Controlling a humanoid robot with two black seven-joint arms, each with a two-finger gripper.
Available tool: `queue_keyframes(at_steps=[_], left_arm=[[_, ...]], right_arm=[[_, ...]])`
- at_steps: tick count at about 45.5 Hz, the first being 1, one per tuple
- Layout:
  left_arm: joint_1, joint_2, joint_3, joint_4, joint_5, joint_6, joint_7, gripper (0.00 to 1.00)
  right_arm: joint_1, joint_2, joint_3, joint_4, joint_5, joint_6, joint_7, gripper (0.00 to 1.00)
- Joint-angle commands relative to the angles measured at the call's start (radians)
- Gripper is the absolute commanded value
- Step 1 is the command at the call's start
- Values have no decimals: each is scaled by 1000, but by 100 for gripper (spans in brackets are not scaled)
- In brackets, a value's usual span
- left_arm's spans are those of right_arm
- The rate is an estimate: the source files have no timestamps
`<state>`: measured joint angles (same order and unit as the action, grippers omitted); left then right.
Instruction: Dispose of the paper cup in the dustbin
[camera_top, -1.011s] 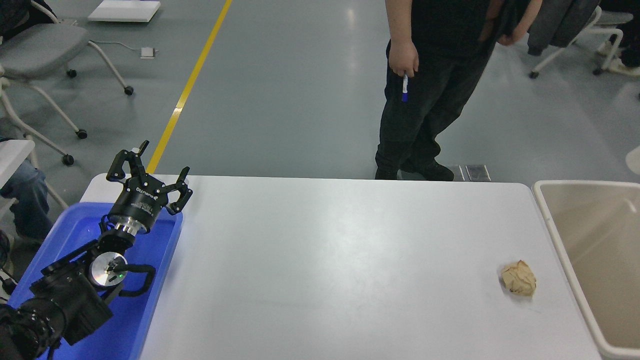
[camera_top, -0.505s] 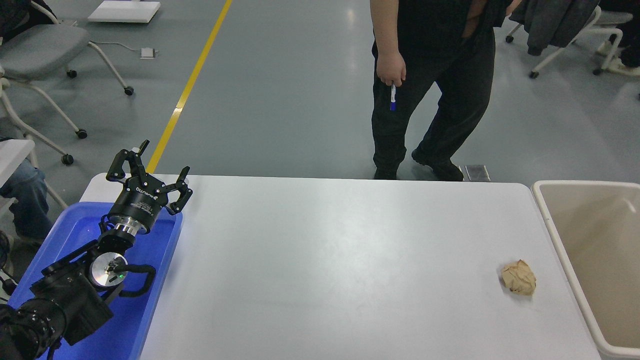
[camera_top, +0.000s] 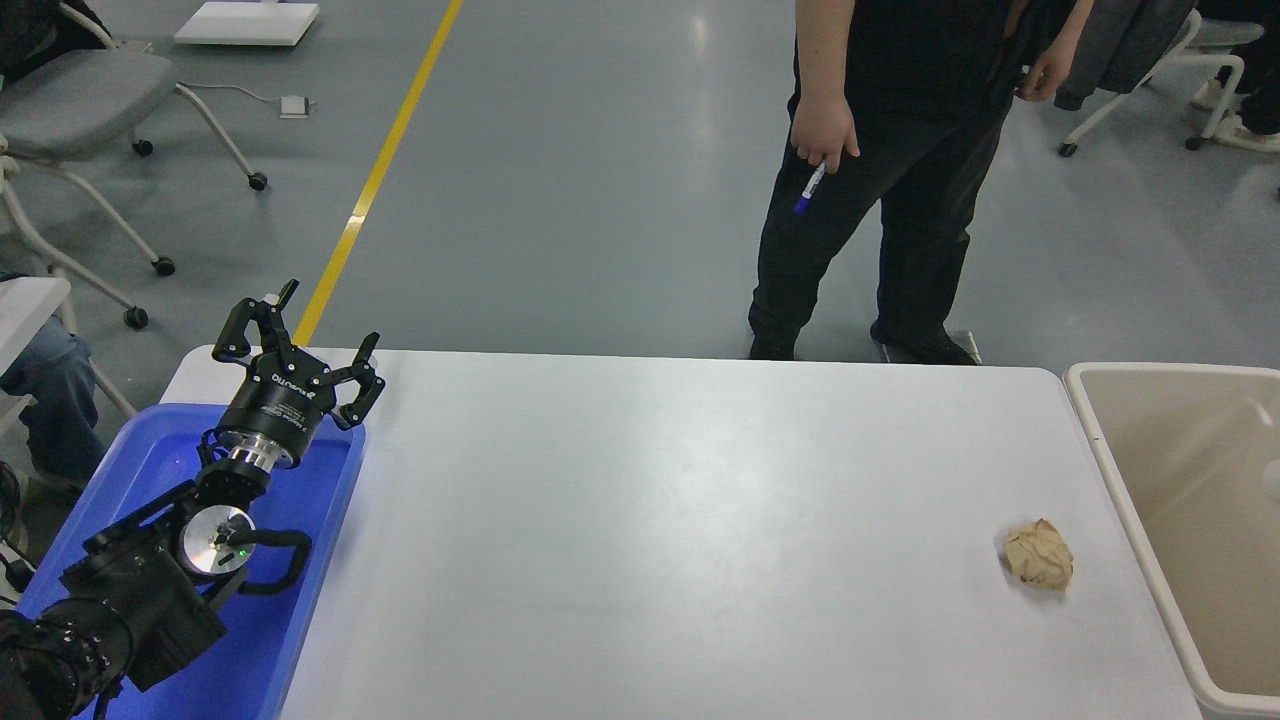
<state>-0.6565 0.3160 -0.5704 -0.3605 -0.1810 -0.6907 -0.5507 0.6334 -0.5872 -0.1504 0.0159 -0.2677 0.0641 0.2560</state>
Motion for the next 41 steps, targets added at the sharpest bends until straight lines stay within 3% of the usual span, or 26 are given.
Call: queue_keyframes(at_steps=[1, 14, 27, 41], left_arm=[[0, 0, 0, 0, 0, 0, 0, 100], [0, 0, 0, 0, 0, 0, 0, 100], [0, 0, 0, 0, 0, 0, 0, 100], [0, 0, 0, 0, 0, 0, 0, 100]], right_arm=[[-38, 49, 31, -1, 5, -41, -34, 0], [-89, 87, 94, -1, 5, -67, -47, 0], [-95, 113, 242, -1, 39, -75, -164, 0], [-95, 124, 247, 1, 107, -73, -198, 0]])
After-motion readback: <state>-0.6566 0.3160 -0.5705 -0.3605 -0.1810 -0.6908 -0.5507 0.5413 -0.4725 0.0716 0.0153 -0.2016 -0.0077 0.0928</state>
